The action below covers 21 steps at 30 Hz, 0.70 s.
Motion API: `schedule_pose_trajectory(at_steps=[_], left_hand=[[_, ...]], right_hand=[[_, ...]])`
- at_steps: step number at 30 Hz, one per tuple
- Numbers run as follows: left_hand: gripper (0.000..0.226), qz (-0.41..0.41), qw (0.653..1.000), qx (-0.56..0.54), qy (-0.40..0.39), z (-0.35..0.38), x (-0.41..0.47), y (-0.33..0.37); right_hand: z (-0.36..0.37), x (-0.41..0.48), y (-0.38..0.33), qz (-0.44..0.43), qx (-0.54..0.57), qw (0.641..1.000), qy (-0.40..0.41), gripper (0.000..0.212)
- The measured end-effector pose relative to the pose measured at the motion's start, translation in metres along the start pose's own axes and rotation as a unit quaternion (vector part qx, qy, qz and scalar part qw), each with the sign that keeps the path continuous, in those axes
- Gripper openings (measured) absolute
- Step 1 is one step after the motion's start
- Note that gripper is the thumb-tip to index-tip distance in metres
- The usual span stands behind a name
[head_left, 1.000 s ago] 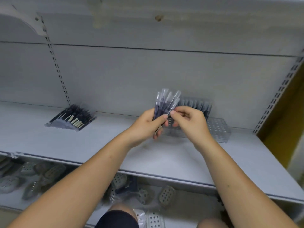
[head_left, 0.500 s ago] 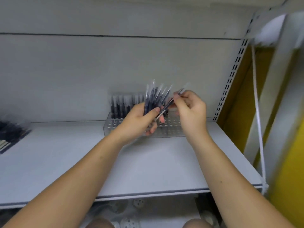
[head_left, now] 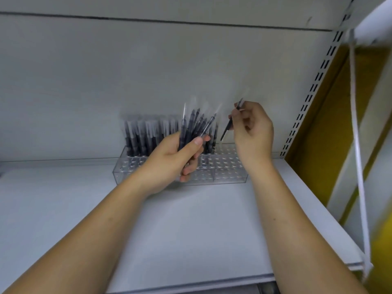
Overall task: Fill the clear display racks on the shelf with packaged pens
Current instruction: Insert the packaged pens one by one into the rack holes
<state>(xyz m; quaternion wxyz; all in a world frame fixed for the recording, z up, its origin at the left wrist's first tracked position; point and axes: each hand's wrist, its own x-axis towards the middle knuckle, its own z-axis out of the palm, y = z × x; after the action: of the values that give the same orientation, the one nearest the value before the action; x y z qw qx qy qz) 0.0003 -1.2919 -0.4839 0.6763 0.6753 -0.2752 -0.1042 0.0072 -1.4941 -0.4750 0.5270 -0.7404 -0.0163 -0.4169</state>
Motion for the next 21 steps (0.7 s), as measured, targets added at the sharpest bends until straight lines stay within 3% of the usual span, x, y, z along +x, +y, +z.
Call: schedule_pose_trajectory(at_steps=[3, 7, 21], left_hand=[[0.033, 0.008, 1.000, -0.018, 0.002, 0.001, -0.001, -0.003], [0.021, 0.012, 0.999, -0.036, 0.020, 0.000, -0.001, -0.005], [0.020, 0.013, 0.998, -0.035, 0.046, -0.003, -0.003, -0.007]], right_hand=[[0.002, -0.002, 0.008, 0.000, -0.023, 0.999, -0.036, 0.009], [0.006, -0.002, 0.012, 0.001, -0.035, 0.998, -0.059, 0.007], [0.006, -0.006, 0.018, 0.002, -0.107, 0.990, -0.094, 0.006]])
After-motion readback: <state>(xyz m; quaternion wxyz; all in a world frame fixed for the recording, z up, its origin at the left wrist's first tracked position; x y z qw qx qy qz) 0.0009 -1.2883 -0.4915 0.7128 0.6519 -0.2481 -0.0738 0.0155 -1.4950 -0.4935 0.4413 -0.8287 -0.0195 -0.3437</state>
